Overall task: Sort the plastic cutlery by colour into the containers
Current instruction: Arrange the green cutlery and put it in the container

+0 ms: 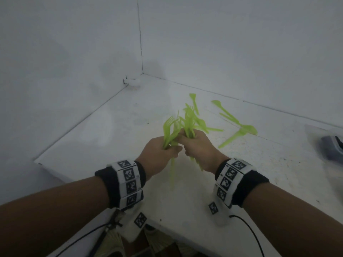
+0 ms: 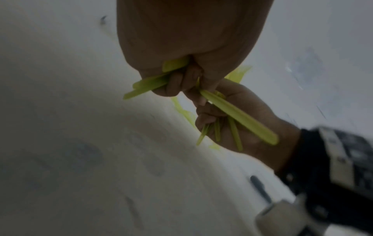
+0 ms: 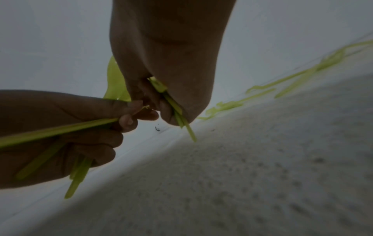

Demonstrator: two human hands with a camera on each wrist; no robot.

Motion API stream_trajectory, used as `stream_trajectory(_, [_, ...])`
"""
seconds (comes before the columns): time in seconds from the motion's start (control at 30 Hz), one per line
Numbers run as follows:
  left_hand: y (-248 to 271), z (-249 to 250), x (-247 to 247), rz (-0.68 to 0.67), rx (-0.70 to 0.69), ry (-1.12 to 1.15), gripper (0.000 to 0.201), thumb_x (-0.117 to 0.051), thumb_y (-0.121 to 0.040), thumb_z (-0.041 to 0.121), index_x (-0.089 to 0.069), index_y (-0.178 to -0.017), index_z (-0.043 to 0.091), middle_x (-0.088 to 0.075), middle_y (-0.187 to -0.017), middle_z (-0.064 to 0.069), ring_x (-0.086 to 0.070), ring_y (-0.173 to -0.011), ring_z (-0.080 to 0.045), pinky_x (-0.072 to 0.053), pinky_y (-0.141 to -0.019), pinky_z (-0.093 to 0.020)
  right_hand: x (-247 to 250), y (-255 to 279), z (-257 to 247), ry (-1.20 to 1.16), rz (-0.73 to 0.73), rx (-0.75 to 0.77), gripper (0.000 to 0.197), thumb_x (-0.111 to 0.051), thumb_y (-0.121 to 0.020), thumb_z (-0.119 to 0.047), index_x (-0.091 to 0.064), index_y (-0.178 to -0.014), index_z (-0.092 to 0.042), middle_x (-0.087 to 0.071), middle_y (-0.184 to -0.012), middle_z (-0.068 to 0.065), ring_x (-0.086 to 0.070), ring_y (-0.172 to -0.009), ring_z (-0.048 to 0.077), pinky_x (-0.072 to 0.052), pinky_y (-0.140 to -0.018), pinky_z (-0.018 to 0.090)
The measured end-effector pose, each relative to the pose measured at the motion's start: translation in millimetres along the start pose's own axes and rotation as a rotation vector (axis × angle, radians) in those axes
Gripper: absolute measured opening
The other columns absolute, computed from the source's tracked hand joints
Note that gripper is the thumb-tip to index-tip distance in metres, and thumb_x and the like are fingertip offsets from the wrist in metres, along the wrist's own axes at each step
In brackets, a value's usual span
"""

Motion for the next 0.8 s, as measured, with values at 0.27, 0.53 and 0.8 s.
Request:
stream_trajectory(0.27, [-3.0,3.4,-5.3,-0.030,-0.019,0.023,0.045,-0.083,-0.084,0.032,-0.049,-0.109,0.015,-0.072,-0.085,0.002,-0.064,-0.069,-0.009,-0.046,-0.066,-0.026,16.8,1.0,3.3,-0.075,0.092,-0.087,0.010,-0.068,-0.095,-0.013,-0.070,-0.092,-0.003,-0.057,-0.066,0.001,-0.039,-0.052,0.012,-0.030,-0.047,0.025])
stream_trajectory(0.53, [-12.3,20.2,-10.9,-0.002,-0.156,-0.136,0.010,-0.061,-0.097,0.025,-0.068,-0.095,0.017,-0.076,-0.087,0.009,-0.059,-0.069,0.001,-0.043,-0.068,-0.027,42.0,5.5,1.4,-0.359,0.416,-0.189,0.035,-0.071,-0.095,-0.042,-0.070,-0.105,-0.008,-0.070,-0.099,0.005,-0.037,-0.051,0.010,-0.036,-0.051,0.027])
stream_trajectory(0.8, [-4.3,49.2,-55.9,-0.154,-0.093,0.105,0.008,-0.061,-0.100,0.018,-0.062,-0.108,0.015,-0.074,-0.097,-0.001,-0.059,-0.067,-0.007,-0.045,-0.063,-0.025,69.0,34.0,9.7,-0.372,0.464,-0.139,0.013,-0.069,-0.098,-0.027,-0.074,-0.096,-0.015,-0.064,-0.086,0.000,-0.035,-0.053,0.012,-0.033,-0.051,0.028])
Point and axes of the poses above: each hand's wrist, its own y-axis away from the middle knuckle, its own x-axis out of the back of the hand, z = x × y, the point moved 2 cm from there along -y, towards the middle knuckle
